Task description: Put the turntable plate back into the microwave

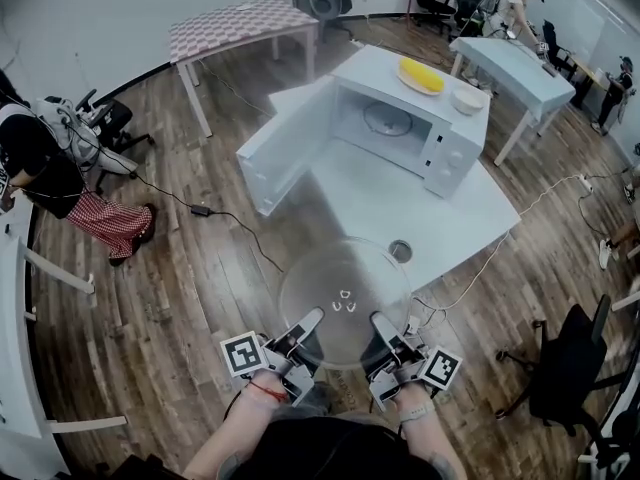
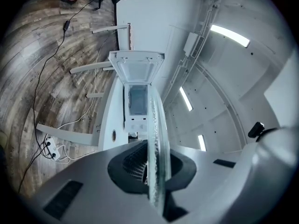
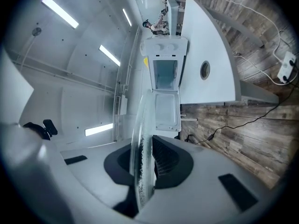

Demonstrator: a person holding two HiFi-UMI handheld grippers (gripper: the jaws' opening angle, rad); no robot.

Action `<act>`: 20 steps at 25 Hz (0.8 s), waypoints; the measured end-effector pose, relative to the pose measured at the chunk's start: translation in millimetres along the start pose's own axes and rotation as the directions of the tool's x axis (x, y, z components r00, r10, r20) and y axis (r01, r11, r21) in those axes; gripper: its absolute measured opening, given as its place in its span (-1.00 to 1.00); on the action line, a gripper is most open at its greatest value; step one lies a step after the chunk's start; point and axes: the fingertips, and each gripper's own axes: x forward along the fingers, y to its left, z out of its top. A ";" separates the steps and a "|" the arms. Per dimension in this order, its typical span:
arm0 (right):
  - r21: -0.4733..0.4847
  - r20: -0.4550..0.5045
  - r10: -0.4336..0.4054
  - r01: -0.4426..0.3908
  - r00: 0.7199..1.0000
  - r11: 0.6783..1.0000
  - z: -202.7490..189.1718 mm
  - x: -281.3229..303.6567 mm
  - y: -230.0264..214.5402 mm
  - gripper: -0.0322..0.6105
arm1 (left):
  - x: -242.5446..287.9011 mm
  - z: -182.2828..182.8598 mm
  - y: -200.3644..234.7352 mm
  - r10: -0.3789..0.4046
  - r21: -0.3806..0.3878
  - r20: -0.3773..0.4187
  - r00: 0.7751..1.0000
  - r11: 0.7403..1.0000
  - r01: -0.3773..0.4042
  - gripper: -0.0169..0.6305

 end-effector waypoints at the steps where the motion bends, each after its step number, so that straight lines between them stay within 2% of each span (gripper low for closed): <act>1: 0.001 0.003 0.002 -0.002 1.000 1.000 -0.1 3.8 -1.3 -0.77 | 0.8 4.1 0.2 -0.002 0.001 -0.002 1.000 1.000 0.002 -0.85; 8: -0.001 -0.002 0.009 -0.009 1.000 1.000 -6.1 22.8 -8.3 -0.77 | -3.8 23.8 3.4 -0.009 0.006 0.006 1.000 1.000 0.009 -0.85; 20: 0.012 0.003 -0.011 0.010 1.000 1.000 -8.3 31.2 -14.0 -0.77 | -5.0 32.8 10.2 -0.004 -0.023 0.010 1.000 1.000 0.004 -0.85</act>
